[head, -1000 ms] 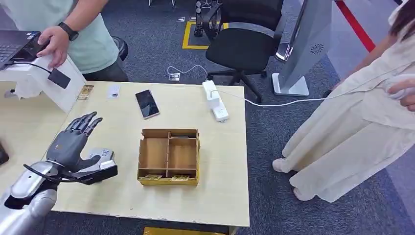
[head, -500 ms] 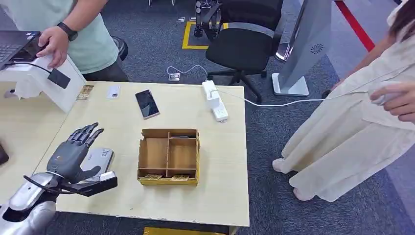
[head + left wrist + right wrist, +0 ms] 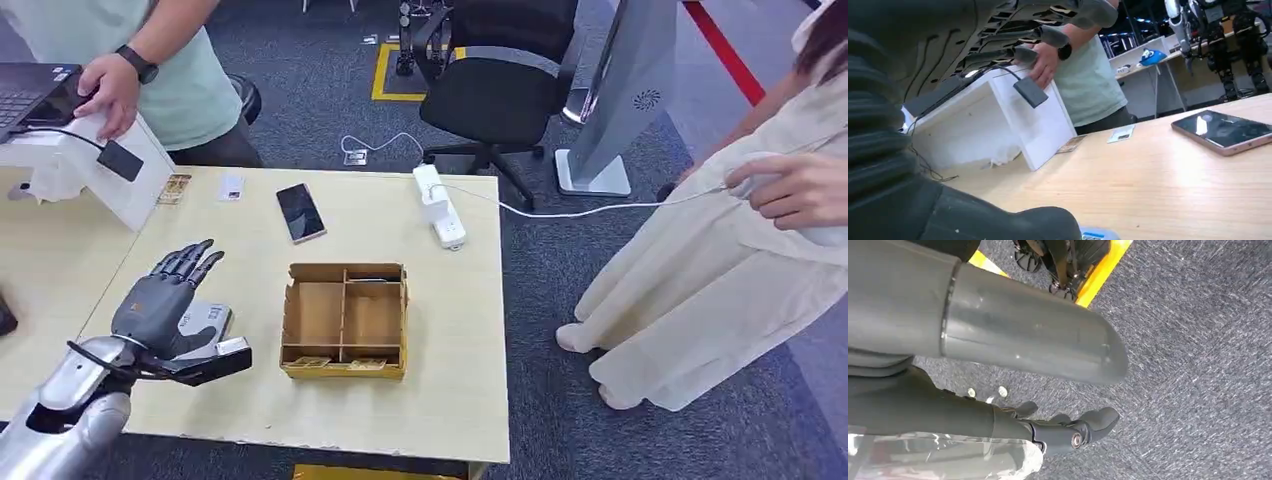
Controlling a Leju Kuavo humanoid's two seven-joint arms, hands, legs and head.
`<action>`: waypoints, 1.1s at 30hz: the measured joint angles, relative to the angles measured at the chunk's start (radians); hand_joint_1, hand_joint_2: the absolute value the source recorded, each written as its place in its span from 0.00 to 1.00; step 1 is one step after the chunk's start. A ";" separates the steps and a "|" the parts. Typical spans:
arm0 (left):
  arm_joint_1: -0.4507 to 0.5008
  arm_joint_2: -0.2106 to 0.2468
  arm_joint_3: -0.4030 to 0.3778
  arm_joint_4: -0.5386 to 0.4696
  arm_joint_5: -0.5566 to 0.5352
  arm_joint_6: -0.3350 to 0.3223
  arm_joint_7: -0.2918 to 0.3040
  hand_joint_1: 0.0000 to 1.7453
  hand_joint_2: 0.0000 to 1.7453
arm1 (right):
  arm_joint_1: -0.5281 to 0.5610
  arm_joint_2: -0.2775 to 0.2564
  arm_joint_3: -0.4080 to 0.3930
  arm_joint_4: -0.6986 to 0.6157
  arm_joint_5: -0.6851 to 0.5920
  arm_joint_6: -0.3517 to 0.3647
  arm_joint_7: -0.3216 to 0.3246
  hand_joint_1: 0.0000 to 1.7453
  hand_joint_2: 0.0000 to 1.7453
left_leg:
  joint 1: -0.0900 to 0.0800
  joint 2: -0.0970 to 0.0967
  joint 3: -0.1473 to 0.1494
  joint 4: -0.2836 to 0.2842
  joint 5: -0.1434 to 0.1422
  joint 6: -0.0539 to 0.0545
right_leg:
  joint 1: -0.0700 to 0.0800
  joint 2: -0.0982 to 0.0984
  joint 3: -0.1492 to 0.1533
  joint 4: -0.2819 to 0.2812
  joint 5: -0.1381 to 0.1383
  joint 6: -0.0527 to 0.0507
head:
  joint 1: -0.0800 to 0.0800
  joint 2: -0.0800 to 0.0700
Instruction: Pass the card to the sensor for recognition and then transmit it.
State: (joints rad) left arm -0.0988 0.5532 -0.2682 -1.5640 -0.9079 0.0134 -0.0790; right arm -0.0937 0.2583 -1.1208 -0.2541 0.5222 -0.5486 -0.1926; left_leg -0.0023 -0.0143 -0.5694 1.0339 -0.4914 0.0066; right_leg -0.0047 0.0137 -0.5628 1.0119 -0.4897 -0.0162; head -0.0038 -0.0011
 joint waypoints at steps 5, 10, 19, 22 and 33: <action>-0.022 -0.019 -0.025 0.030 -0.006 0.012 0.002 0.00 1.00 | 0.000 0.000 0.000 0.000 0.004 -0.001 -0.001 0.00 0.00 | 0.000 0.000 0.000 0.000 0.000 0.000 | 0.000 0.000 0.000 0.000 0.000 0.000 | 0.000 0.000; -0.052 -0.041 -0.058 0.055 -0.009 0.011 0.000 0.00 1.00 | -0.001 0.000 0.000 0.000 0.004 0.012 -0.005 0.00 0.00 | 0.000 0.000 0.000 0.000 0.000 0.000 | 0.000 -0.001 -0.001 0.000 0.000 0.000 | 0.000 0.000; -0.090 -0.058 -0.088 0.084 -0.002 0.013 0.002 0.00 1.00 | -0.003 0.000 0.001 0.000 0.010 0.010 0.000 0.00 0.00 | 0.000 0.000 0.000 0.000 0.000 0.000 | 0.000 0.000 0.000 0.000 0.000 0.000 | 0.000 0.000; -0.087 -0.055 -0.088 0.090 0.010 0.024 0.001 0.00 1.00 | -0.003 0.000 0.001 0.000 0.005 0.011 -0.001 0.00 0.00 | 0.000 0.000 0.000 0.000 0.000 0.000 | 0.000 0.000 0.000 0.000 0.000 0.000 | 0.000 0.000; 0.041 0.058 -0.048 -0.002 0.041 0.007 0.046 0.00 1.00 | 0.003 0.000 -0.001 0.000 -0.014 0.014 -0.003 0.00 0.00 | 0.001 0.000 -0.001 0.000 0.000 -0.001 | 0.001 0.001 -0.001 0.000 0.000 0.000 | 0.000 0.000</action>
State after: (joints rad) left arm -0.0582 0.6115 -0.3166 -1.5656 -0.8667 0.0202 -0.0328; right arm -0.0910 0.2579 -1.1215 -0.2541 0.5081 -0.5348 -0.1957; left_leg -0.0011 -0.0138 -0.5700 1.0336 -0.4917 0.0059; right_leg -0.0036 0.0144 -0.5634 1.0119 -0.4901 -0.0166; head -0.0038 -0.0008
